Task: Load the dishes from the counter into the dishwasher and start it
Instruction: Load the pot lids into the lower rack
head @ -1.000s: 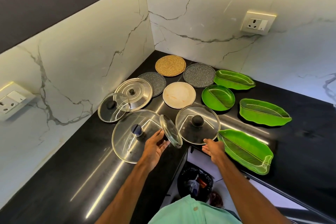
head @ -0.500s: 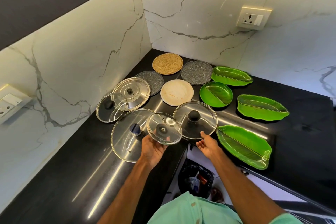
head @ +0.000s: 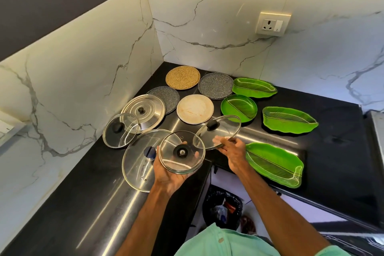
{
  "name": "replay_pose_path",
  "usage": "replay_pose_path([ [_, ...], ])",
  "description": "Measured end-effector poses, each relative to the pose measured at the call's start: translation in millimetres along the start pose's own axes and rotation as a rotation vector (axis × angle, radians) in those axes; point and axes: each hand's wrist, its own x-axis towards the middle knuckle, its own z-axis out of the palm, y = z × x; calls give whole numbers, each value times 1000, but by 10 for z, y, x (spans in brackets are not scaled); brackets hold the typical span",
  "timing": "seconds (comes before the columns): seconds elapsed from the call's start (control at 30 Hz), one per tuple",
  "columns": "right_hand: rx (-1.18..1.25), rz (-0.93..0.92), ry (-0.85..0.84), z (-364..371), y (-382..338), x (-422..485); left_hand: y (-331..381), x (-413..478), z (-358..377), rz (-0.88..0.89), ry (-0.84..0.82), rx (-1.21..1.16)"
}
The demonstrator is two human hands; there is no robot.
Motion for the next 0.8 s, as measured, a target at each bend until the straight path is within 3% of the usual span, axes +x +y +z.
replay_pose_path([
  [0.23, -258, -176, 21, -263, -388, -414, 55, -122, 68, -84, -156, 125],
  [0.8, -189, -493, 418, -1661, -1339, -2019, -1103, 63, 532, -362, -302, 517],
])
